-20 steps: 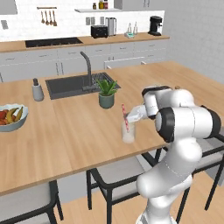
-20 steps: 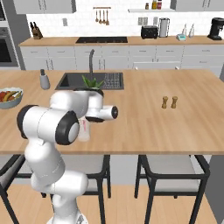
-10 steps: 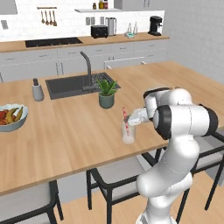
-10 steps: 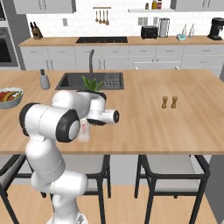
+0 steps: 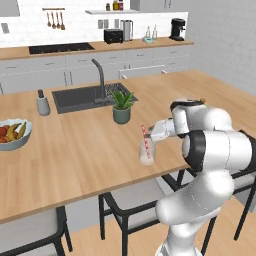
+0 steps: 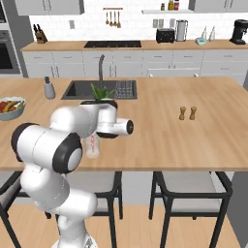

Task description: Take a straw from the drawer in front and place it inside the glass cup on the dining counter.

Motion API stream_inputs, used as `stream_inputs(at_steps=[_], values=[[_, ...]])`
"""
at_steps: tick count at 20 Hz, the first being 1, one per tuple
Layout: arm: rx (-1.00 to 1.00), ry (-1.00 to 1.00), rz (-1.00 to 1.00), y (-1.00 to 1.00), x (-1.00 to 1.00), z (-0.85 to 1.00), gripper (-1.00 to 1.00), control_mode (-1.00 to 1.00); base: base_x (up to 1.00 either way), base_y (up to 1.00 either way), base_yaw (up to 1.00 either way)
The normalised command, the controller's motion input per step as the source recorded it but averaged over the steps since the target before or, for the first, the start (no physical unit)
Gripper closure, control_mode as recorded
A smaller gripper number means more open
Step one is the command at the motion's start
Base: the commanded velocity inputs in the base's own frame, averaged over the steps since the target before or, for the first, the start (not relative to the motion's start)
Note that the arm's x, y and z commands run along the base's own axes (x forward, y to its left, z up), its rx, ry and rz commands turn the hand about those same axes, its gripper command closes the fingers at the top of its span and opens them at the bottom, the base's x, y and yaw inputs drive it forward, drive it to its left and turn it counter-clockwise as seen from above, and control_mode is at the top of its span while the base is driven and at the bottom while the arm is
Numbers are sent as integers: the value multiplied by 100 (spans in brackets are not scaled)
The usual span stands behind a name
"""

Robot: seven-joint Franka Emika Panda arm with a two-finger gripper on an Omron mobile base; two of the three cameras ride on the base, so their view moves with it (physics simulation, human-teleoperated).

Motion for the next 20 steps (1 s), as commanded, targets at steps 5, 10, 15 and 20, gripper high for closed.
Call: stream_inputs(at_steps=[5, 10, 15, 20], values=[[0, -1, 0, -12, -15, 88, -100, -100, 0, 0, 0], [-1, -5, 0, -4, -70, 93, -100, -100, 0, 0, 0], [-14, -8, 0, 0, -100, 88, -100, -100, 0, 0, 0], [-30, -1, 0, 12, -99, 95, -100, -100, 0, 0, 0]])
